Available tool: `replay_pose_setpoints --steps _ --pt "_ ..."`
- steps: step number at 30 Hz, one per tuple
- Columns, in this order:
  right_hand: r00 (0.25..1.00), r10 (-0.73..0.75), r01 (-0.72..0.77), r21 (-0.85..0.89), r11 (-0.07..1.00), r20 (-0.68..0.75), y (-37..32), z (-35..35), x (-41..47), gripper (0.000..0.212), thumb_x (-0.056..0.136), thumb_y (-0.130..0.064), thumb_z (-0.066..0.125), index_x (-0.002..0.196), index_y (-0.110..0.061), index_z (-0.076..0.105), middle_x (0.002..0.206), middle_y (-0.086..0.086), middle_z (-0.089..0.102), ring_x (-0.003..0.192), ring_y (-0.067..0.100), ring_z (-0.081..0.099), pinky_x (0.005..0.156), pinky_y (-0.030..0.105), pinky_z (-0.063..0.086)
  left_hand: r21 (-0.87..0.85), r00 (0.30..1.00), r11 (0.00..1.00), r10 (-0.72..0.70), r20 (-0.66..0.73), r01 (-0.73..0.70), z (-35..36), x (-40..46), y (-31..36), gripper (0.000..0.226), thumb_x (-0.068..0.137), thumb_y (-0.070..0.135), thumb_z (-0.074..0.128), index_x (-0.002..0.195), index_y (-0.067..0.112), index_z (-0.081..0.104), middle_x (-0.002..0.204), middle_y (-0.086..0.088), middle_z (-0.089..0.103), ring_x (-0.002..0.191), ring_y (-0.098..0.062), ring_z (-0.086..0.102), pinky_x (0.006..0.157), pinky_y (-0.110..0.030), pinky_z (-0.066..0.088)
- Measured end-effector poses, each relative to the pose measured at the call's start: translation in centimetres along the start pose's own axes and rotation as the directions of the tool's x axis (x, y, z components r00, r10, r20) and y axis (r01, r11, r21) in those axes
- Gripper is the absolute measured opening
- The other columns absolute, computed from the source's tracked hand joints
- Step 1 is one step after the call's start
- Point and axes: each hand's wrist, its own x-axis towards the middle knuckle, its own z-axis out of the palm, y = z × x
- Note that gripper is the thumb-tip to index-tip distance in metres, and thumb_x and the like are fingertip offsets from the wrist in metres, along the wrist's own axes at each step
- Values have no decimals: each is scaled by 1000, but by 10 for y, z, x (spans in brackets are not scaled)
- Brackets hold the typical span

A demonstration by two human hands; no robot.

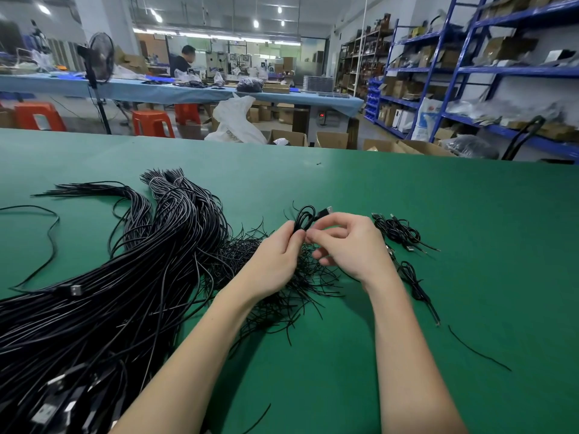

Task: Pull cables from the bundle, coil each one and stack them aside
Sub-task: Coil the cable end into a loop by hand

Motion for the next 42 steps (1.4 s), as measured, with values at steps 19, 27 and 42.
replay_pose_setpoints --steps 19,27,42 --pt "918 354 -395 314 863 182 9 -9 2 19 75 -25 88 76 -15 71 61 -8 65 46 0 53 40 11 43 330 966 918 157 203 -219 -2 -1 7 22 109 23 35 87 23 35 69 2 51 54 -8 44 56 -23 36" --pt "868 430 -495 391 776 247 14 -3 3 19 80 -29 80 80 -16 66 59 -7 58 45 2 49 42 12 41 441 967 871 129 222 -218 0 -2 11 18 109 26 34 93 17 35 72 4 50 60 -13 49 60 -35 33" --pt "872 439 -481 539 691 216 9 22 6 21 82 -21 69 66 -20 56 56 -8 51 41 4 41 40 15 31 446 986 884 81 145 -138 -3 -4 17 15 108 28 33 104 14 37 82 -5 63 71 -28 61 65 -46 49"
